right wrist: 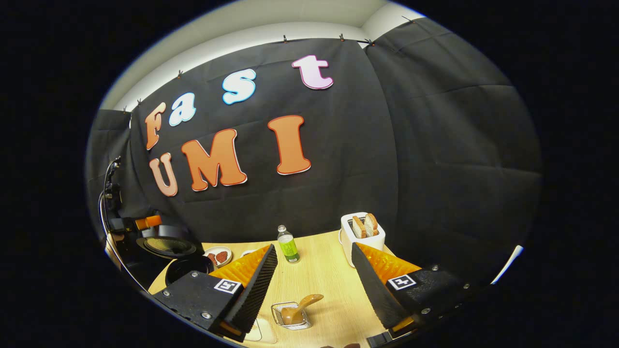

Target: Close the left gripper, press the button to open the rice cooker; take a wooden spoon from the chopstick holder with the right hand, scoop a spoonful of rice and pour it into the rice cooker, then put the wooden spoon back into the chopstick holder.

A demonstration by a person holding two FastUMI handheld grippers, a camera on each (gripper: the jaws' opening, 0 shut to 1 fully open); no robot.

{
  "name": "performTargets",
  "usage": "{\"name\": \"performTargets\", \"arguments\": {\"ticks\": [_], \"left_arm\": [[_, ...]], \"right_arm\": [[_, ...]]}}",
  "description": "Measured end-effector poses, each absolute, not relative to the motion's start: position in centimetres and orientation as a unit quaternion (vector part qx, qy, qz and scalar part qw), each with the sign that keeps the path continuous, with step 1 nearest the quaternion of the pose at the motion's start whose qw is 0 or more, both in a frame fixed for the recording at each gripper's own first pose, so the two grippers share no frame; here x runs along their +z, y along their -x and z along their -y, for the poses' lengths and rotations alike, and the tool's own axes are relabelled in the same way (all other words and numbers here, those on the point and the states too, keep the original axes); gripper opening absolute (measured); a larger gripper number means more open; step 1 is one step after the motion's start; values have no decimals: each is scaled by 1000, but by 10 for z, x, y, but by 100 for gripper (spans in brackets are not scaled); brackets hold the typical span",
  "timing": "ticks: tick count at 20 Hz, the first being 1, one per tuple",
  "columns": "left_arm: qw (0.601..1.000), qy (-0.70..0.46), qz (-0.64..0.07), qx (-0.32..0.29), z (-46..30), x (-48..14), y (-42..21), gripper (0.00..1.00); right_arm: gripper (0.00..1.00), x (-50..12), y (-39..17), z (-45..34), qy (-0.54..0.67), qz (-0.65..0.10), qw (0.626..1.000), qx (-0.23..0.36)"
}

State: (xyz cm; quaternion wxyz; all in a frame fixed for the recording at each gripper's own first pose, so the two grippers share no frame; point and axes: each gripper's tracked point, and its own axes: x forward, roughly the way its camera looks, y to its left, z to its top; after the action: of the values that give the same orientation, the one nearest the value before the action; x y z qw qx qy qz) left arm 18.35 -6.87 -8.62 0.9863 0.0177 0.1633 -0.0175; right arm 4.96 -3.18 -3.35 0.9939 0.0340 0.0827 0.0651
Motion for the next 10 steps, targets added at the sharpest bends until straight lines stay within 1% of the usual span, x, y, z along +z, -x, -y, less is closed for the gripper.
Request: {"name": "performTargets", "arguments": {"ticks": [2,3,5,6,7,10], "left_arm": [[985,-20,-171,-11,73,-107,-162,100],[984,-22,-177,-10,77,-119,-150,98],[981,-29,-192,-10,81,-144,-129,100],[981,-26,-194,-8,81,-153,-123,98],[980,-20,-196,-5,81,-163,-115,100],[983,-37,-179,6,79,-186,-104,97]], "right_arm": [[95,-35,-41,36,-34,-84,993,76],[95,-36,-36,39,-35,-86,993,78],[95,-39,-31,45,-38,-90,992,82],[95,-38,-28,48,-40,-91,992,84],[95,-38,-25,51,-40,-91,991,85],[94,-35,-17,61,-39,-88,992,86]]}}
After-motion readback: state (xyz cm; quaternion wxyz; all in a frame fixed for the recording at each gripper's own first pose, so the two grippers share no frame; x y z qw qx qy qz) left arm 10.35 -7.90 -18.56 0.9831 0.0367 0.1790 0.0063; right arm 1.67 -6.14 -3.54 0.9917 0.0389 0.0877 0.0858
